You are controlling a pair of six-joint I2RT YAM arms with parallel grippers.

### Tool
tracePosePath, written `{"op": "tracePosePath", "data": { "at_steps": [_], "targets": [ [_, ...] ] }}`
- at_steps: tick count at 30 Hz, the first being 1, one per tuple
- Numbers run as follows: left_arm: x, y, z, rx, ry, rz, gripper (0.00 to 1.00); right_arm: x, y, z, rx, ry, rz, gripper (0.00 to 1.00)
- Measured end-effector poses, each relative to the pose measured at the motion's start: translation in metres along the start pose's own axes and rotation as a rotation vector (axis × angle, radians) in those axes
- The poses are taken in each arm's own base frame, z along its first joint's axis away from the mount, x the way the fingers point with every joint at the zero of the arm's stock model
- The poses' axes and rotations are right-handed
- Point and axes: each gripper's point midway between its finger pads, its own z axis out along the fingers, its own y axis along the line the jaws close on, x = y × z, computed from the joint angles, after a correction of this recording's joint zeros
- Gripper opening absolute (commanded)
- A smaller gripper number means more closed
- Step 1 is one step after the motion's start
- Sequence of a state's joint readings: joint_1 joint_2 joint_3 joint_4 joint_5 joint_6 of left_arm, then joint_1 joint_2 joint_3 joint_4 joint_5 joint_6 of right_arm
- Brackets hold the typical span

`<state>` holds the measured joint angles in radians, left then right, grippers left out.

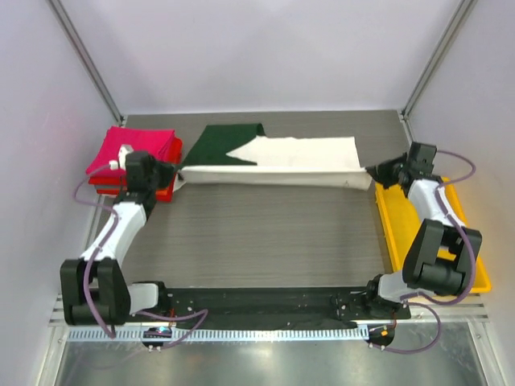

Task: Fold and stack the t-shirts
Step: Fold the tshirt

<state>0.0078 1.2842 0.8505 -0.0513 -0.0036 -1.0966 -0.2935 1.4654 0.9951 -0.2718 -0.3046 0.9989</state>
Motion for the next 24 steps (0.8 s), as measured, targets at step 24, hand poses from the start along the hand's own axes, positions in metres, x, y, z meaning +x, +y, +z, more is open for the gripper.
{"op": "tracePosePath", "data": {
  "at_steps": [24],
  "targets": [
    [0.076,0.152,-0.119,0.02,-0.079,-0.12,0.04,0.087,-0.167,-0.087,0.143,-0.126,-0.081,0.01]
  ]
}}
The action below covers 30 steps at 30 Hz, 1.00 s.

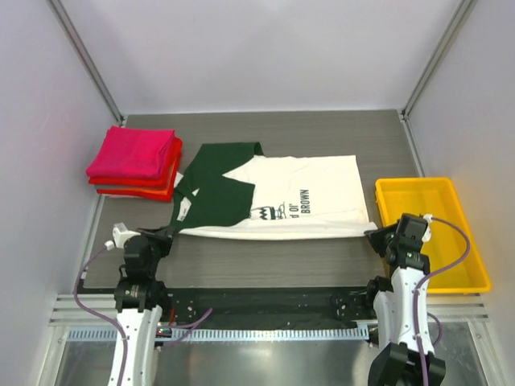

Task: Fold and stack the t-shirts
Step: Fold the tshirt

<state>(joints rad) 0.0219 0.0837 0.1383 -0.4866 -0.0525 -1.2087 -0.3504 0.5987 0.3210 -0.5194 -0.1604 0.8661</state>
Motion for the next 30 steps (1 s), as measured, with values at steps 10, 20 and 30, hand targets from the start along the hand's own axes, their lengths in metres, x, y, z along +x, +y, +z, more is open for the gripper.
{"op": "tracePosePath", "data": {
  "at_steps": [10,20,30],
  "targets": [
    [-0.004,0.022,-0.006,-0.115,-0.03,-0.037,0.57,0.011,-0.026,-0.015,0.057,-0.047,0.084,0.36],
    [-0.016,0.014,-0.027,-0.209,-0.024,0.021,0.77,-0.029,0.013,-0.065,-0.011,-0.195,0.027,0.54],
    [-0.042,-0.093,-0.014,-0.111,0.091,0.242,0.76,-0.049,0.079,-0.03,-0.133,-0.031,-0.139,0.48]
  ]
}}
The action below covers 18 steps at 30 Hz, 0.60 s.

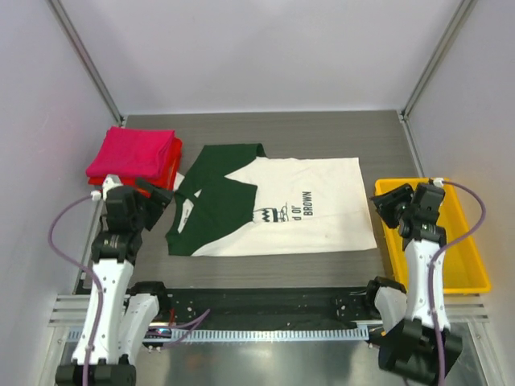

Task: Fold and stack the t-shirts
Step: Fold the tshirt

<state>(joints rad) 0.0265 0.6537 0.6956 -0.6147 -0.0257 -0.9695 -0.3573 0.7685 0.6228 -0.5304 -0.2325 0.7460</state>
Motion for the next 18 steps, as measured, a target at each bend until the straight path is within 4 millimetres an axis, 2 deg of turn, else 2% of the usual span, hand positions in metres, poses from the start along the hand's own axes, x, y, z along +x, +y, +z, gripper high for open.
{"op": "tracePosePath", "data": {
  "at_steps": [2,6,10,14,18],
  "targets": [
    [-0.003,-0.022,0.015,0.03,0.053,0.049,0.77,0.001,0.003,0.023,0.004,0.073,-0.002,0.47],
    [0.003,-0.052,0.052,0.028,0.157,0.154,0.78,-0.003,0.012,0.062,0.024,0.157,-0.02,0.48],
    [0.007,-0.091,0.098,0.04,0.227,0.247,0.77,-0.02,0.043,0.097,0.001,0.177,-0.076,0.56],
    [0.007,-0.12,0.148,0.044,0.261,0.299,0.77,-0.04,0.069,0.128,-0.002,0.148,-0.134,0.57],
    [0.013,-0.142,0.196,0.053,0.279,0.348,0.78,-0.057,0.077,0.165,0.041,0.118,-0.179,0.52]
  ]
}}
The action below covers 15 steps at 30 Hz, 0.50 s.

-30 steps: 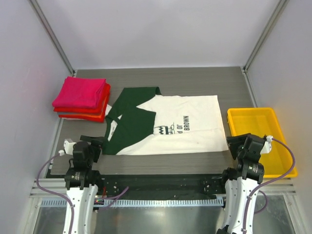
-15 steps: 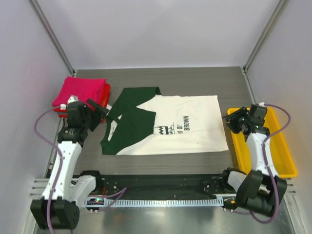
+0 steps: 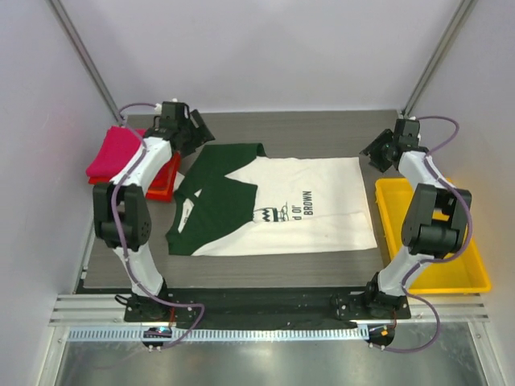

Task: Fold and stack the t-shirts
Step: Fold the tshirt

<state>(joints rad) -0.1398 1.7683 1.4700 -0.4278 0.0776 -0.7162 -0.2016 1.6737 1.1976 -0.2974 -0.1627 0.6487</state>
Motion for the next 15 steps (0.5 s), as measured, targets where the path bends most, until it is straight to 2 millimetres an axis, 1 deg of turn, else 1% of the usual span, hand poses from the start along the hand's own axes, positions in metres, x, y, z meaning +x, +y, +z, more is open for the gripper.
{"op": "tracePosePath", "data": {
  "at_steps": [1,4,6,7,10,12,15],
  "targets": [
    [-0.002,-0.005,0.014,-0.003,0.003,0.026,0.78,-0.003,-0.002,0.011,0.022,0.004,-0.006,0.51],
    [-0.005,-0.021,0.047,-0.008,0.006,0.091,0.78,-0.014,-0.005,0.04,0.064,0.008,-0.026,0.5],
    [-0.006,-0.03,0.065,-0.017,-0.002,0.142,0.78,-0.019,-0.009,0.062,0.098,0.014,-0.038,0.5],
    [-0.007,-0.034,0.071,-0.02,-0.009,0.158,0.78,-0.019,-0.012,0.071,0.11,0.019,-0.045,0.51],
    [-0.009,-0.041,0.087,-0.037,-0.032,0.215,0.79,-0.014,-0.02,0.093,0.142,0.045,-0.059,0.51],
    [-0.013,-0.039,0.094,-0.057,-0.047,0.242,0.79,-0.01,-0.021,0.102,0.151,0.061,-0.067,0.51],
    [-0.02,-0.032,0.103,-0.092,-0.067,0.266,0.8,-0.003,-0.021,0.112,0.157,0.084,-0.079,0.51]
  ]
}}
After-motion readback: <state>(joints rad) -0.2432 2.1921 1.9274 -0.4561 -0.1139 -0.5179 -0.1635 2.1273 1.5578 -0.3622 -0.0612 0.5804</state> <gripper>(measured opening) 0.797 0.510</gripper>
